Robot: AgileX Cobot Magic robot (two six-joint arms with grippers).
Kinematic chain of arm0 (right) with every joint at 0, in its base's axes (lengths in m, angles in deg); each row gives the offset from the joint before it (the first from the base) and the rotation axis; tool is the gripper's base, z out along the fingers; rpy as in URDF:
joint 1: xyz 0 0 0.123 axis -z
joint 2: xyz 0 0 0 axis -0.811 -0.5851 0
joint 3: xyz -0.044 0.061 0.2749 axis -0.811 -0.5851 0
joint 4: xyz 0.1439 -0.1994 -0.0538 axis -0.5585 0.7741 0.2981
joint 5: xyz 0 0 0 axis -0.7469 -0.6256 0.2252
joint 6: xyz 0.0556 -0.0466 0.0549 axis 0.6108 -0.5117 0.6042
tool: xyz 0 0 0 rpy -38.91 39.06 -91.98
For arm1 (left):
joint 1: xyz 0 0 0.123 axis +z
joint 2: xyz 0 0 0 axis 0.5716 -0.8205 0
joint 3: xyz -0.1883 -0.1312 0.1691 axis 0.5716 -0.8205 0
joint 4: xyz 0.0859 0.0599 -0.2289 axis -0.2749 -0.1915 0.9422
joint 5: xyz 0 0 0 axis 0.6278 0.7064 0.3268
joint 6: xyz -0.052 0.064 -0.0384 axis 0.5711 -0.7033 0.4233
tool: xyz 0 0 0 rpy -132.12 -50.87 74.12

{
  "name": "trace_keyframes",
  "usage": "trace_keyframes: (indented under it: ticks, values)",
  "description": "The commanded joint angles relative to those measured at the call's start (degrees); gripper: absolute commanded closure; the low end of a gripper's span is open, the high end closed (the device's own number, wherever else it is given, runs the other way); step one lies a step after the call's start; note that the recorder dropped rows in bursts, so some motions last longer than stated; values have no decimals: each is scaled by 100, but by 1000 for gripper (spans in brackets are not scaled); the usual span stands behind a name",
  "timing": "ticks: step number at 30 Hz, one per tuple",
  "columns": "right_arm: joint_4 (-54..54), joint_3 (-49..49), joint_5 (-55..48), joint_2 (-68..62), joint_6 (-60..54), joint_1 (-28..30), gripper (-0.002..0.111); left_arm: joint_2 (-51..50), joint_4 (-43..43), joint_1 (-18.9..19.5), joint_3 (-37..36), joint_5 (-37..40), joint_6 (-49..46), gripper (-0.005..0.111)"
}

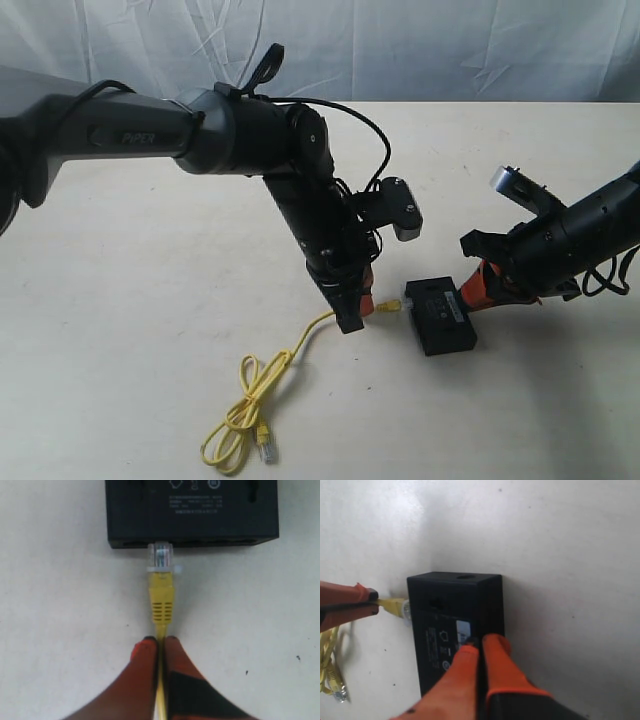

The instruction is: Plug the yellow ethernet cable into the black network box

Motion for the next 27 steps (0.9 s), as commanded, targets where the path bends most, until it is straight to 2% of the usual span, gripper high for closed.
trace_keyframes:
  ticks: [1,19,27]
  values:
    - [149,-9,152,-81,-45,7,108,-14,26,-31,12,-88,-21,107]
    - [138,-9,153,-81,-45,7,108,-53,50,-31,12,186,-54,107]
    - [138,-9,153,-81,-45,7,108,-53,294,-31,12,49,-169,107]
